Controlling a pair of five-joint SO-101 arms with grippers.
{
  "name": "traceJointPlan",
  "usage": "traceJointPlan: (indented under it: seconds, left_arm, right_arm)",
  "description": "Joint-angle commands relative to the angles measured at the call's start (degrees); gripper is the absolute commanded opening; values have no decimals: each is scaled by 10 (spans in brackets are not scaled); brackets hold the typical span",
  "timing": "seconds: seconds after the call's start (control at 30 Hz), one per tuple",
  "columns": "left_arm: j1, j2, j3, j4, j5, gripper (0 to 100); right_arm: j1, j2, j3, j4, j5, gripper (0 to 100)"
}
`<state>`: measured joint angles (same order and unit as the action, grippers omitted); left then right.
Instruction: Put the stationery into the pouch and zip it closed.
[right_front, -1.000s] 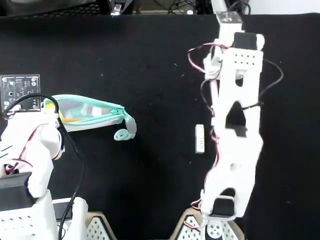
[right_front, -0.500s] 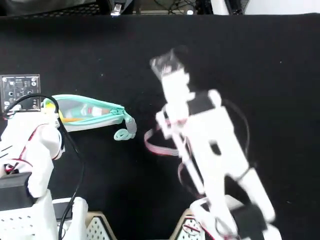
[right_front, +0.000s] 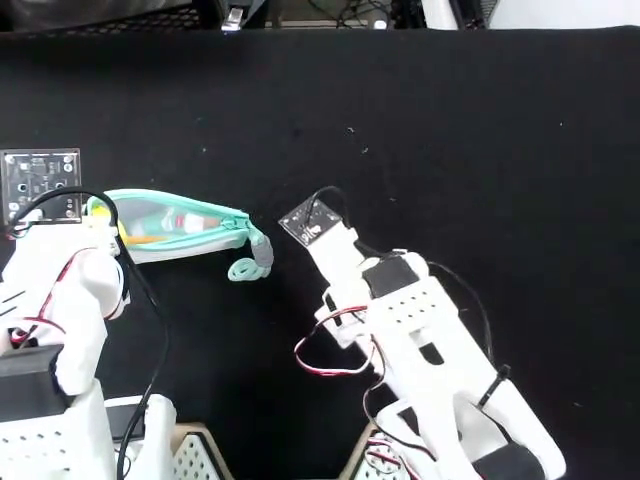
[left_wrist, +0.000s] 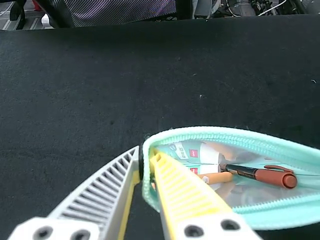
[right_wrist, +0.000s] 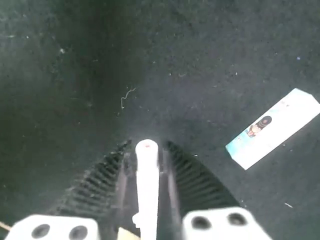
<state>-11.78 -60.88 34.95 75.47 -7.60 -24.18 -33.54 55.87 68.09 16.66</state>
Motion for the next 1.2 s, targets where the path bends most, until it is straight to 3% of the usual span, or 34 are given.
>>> traceJointPlan:
  seconds: [0.0,0.17,0.37,0.6,0.83,1.0,1.17]
  left_arm:
    - [11,16,59,4,-4,30]
    - [11,16,59,4,-4,30]
    - [11,16,59,4,-4,30]
    - [11,16,59,4,-4,30]
    - [11,16,59,4,-4,30]
    - [11,16,60,4,-4,30]
    - [11,16,61,4,-4,30]
  right_arm:
    - [-7,-14,8,-6,6,212]
    - [-8,-14,14,-15,6,173]
    - [-10,-11,15,-26,6,232]
    - [-11,103,22,-74,7,235]
    - [-42,184,7,-121,7,172]
    - [-42,208,7,-149,3,6]
    - [-40,158,6,-132,4,12]
